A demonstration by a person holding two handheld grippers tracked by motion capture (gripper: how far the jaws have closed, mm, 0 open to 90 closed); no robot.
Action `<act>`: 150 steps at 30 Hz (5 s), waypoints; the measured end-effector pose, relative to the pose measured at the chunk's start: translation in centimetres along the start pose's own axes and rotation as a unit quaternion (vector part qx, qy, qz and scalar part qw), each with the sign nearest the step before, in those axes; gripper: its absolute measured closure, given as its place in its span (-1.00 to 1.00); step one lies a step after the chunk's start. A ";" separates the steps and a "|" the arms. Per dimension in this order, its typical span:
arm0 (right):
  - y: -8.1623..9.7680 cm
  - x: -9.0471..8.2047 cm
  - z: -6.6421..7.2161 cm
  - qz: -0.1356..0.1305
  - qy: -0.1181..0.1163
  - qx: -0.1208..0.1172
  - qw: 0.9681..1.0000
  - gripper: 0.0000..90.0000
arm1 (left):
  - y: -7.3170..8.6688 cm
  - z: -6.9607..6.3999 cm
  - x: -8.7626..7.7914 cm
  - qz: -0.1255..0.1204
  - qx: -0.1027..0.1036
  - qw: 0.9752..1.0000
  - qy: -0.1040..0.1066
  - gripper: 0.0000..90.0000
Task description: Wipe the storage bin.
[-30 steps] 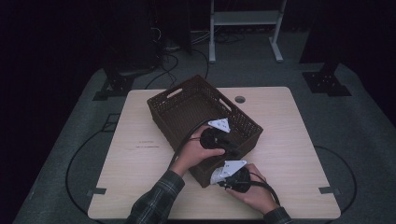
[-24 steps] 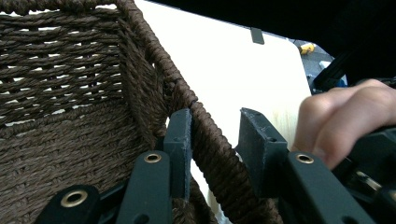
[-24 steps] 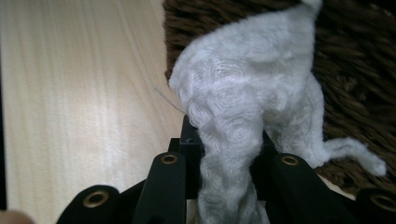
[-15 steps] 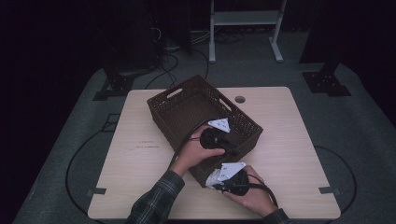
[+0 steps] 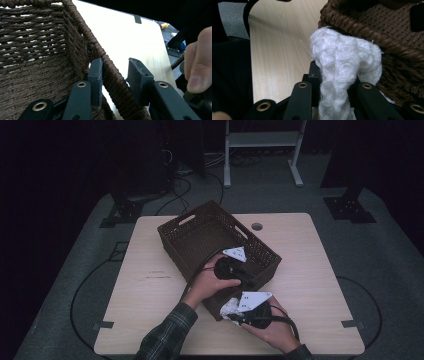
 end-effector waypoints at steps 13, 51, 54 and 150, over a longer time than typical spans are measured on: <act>-0.5 -1.5 -0.3 -0.023 0.013 -0.001 1.000 0.64 | 0.0 0.0 0.0 0.000 0.001 1.000 0.000 0.43; 7.0 -8.5 -2.5 0.004 0.144 0.116 0.983 0.62 | -0.1 -0.2 0.0 -0.002 0.010 1.000 -0.008 0.40; 9.0 -8.9 -3.0 0.012 0.155 0.152 0.976 0.62 | -0.2 -0.1 -0.2 0.000 0.011 1.000 -0.003 0.37; 12.5 -9.1 -4.3 0.049 0.175 0.197 0.964 0.59 | 2.5 -1.1 -4.9 -0.015 -0.017 0.997 -0.072 0.95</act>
Point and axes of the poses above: each handheld gripper's, and its own axes: x roughly forward along the jaws, y roughly out of its underside, z roughly to its left, the point moved 3 cm from there along x, roughly forward along the jaws, and after that the axes turned 11 degrees about -x, right-handed, at the moved point
